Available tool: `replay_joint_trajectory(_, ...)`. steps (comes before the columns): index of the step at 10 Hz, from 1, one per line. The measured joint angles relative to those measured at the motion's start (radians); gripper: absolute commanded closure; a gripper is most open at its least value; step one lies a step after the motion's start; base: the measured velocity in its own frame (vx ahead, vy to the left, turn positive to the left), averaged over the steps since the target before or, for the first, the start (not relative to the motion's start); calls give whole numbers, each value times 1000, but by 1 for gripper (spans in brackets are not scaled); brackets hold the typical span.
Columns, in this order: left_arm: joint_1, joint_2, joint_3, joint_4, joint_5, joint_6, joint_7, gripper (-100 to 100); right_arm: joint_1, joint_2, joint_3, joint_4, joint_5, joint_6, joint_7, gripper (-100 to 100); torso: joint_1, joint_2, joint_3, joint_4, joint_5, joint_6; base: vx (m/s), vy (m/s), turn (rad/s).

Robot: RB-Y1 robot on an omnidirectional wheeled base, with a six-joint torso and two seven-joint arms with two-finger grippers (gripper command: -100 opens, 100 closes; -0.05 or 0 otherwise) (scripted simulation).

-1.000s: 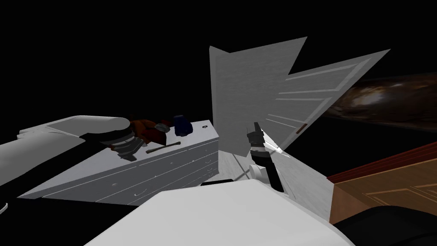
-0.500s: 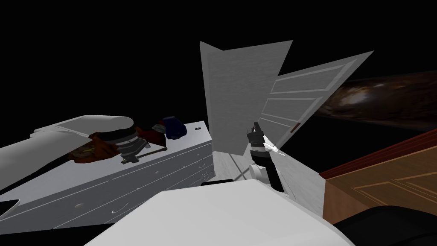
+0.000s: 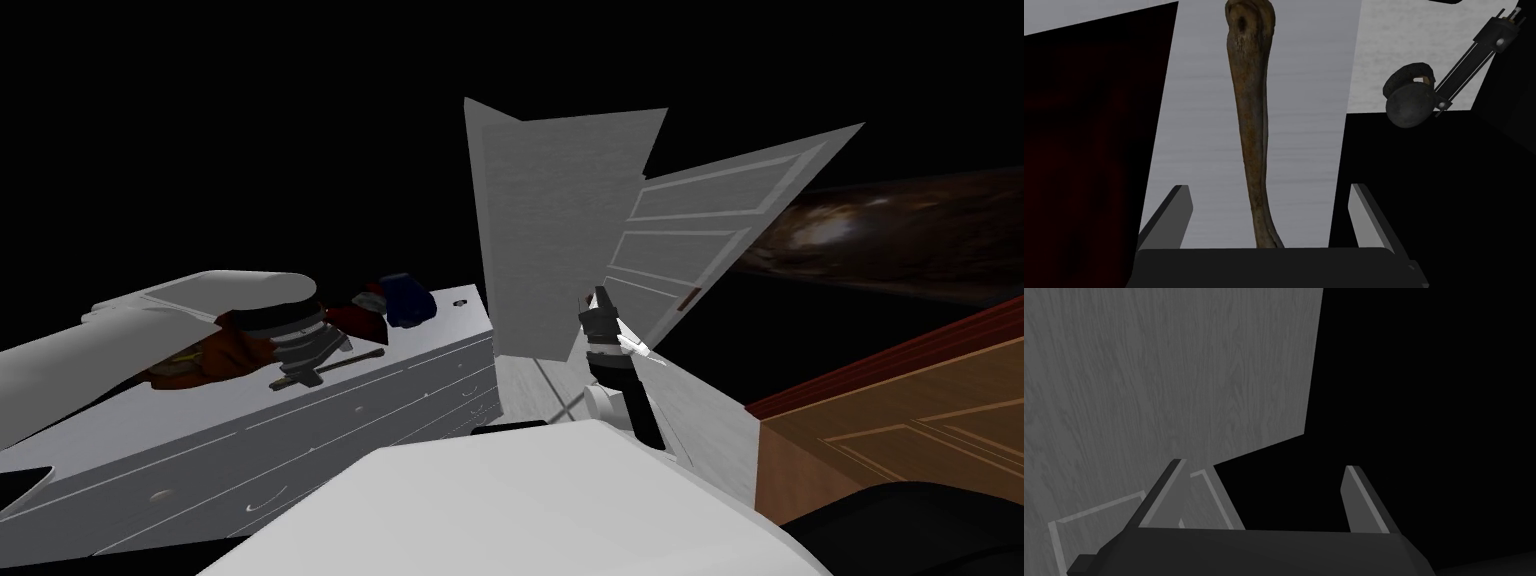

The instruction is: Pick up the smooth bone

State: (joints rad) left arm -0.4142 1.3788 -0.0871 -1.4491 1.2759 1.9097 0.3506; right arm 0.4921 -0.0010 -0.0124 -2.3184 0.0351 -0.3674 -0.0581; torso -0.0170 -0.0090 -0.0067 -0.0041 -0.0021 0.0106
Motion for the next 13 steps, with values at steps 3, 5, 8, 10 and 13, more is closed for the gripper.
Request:
replay_joint_trajectory(3,25,-40,0,28,-30,-49,-18,-100,0,0,0,0,0,0,0,0,5,5,3,1,1,0,-59,43,4)
replay_joint_trajectory(5,26,-41,1,28,-31,-53,-19,100,0,0,0,0,0,0,0,0,3,1,1,0,1,-1,-3,2,0)
replay_joint_trajectory(8,25,-40,1,28,-30,-53,-18,100,0,0,0,0,0,0,0,0,3,1,0,0,2,-1,0,0,0)
replay_joint_trajectory(10,25,-40,1,28,-30,-53,-18,100,0,0,0,0,0,0,0,0,3,1,0,0,2,-1,29,-19,-4)
replay_joint_trajectory(13,14,-9,4,6,-7,-17,-7,0,0,0,0,0,0,0,0,0,0,-3,-2,-1,1,0,40,-32,-2)
